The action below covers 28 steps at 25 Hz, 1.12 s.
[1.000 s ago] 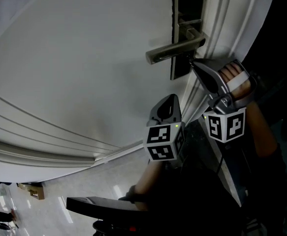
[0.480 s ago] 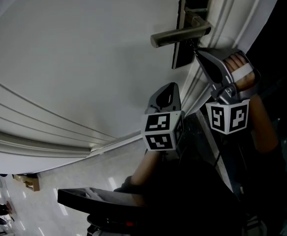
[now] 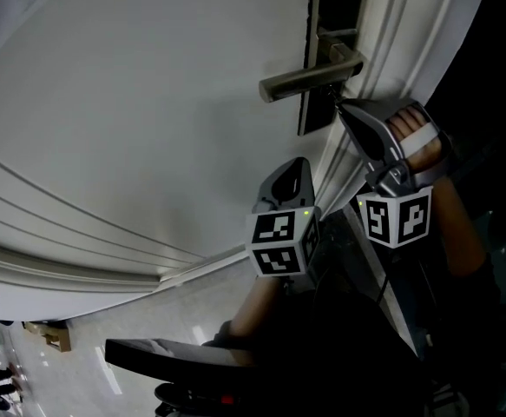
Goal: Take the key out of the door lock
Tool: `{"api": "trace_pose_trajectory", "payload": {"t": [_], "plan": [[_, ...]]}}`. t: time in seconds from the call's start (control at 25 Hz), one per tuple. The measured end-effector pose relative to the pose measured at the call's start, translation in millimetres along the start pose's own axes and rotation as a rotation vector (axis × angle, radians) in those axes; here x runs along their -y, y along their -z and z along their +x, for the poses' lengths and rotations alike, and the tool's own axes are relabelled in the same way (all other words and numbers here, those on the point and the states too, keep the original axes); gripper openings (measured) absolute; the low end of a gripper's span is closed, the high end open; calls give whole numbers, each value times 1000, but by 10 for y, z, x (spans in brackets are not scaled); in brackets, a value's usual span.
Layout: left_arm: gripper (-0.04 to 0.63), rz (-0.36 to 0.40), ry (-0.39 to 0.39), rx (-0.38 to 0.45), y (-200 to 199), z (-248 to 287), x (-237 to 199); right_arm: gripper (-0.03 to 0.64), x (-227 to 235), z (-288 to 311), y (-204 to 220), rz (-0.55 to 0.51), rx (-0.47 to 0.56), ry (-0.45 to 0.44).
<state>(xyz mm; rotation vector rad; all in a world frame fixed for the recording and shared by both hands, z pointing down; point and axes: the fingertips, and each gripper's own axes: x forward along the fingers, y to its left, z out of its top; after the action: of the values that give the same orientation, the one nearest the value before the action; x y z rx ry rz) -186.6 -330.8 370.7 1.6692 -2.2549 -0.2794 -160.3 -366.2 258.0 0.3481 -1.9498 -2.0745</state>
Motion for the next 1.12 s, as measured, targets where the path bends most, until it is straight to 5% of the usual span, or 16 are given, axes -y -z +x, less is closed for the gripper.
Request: {"api": "trace_pose_trajectory", "payload": {"t": [0.76,1.12], "plan": [[0,0,7,5,-9,44,84,12,-21,-228,28,51,17,18],[0,9,49,4,-2,65,251,12,-84,-452,133,179,-25,41]]}}
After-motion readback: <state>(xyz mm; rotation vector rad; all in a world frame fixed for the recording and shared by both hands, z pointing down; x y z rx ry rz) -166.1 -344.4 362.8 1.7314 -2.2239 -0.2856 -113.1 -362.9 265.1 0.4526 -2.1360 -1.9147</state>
